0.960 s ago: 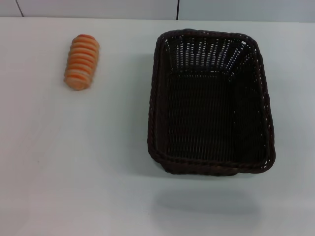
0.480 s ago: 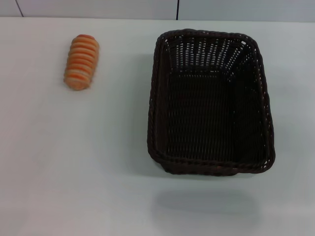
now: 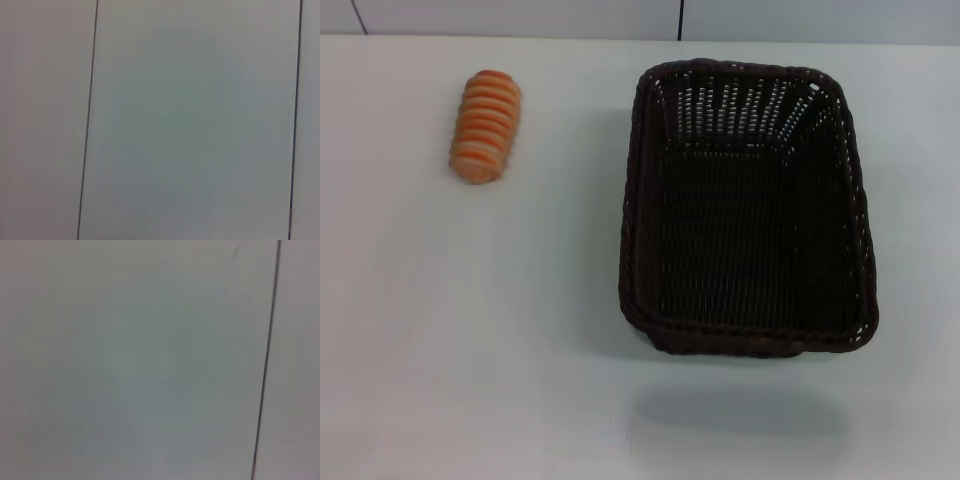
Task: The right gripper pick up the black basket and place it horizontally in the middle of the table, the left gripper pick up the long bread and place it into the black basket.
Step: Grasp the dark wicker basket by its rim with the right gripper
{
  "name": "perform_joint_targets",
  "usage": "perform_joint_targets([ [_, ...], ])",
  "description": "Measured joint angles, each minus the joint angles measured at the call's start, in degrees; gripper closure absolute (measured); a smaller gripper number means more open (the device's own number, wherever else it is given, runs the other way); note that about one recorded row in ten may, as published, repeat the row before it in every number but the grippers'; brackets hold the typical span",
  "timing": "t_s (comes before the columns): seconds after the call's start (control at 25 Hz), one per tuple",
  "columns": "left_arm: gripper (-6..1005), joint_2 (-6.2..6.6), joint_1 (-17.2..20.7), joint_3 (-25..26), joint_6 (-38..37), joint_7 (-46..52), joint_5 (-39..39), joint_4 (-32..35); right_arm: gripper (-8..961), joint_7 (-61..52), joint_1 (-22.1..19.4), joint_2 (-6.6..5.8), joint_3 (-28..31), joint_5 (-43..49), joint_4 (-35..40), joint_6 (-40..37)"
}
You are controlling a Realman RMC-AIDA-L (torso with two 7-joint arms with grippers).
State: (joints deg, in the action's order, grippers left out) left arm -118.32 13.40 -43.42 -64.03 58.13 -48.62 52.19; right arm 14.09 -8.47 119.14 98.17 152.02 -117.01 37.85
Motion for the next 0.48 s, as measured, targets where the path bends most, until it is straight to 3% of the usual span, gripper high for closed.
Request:
perform_joint_targets([
  [0.04, 159, 0.07, -0.25, 0.0, -0.11, -0.08, -0.03, -0.18, 453, -3.78, 4.08, -0.01, 0.63, 6.02, 0.31, 6.94],
  [0.08, 159, 0.07, -0.25, 0.0, -0.11, -0.08, -0.03, -0.18, 453, -3.78, 4.08, -0.01, 0.63, 6.02, 0.31, 6.94],
  [0.16, 159, 0.12, -0.31, -0.04, -0.17, -0.13, -0.04, 0.0, 452, -7.16, 9.71, -0.01, 0.25, 14.39, 0.68, 15.41],
  [0.48, 159, 0.23, -0.24, 0.07, -0.41, -0.09, -0.1, 0.33, 448, -6.63, 19.2, -0.44, 1.32, 15.37, 0.78, 29.78],
])
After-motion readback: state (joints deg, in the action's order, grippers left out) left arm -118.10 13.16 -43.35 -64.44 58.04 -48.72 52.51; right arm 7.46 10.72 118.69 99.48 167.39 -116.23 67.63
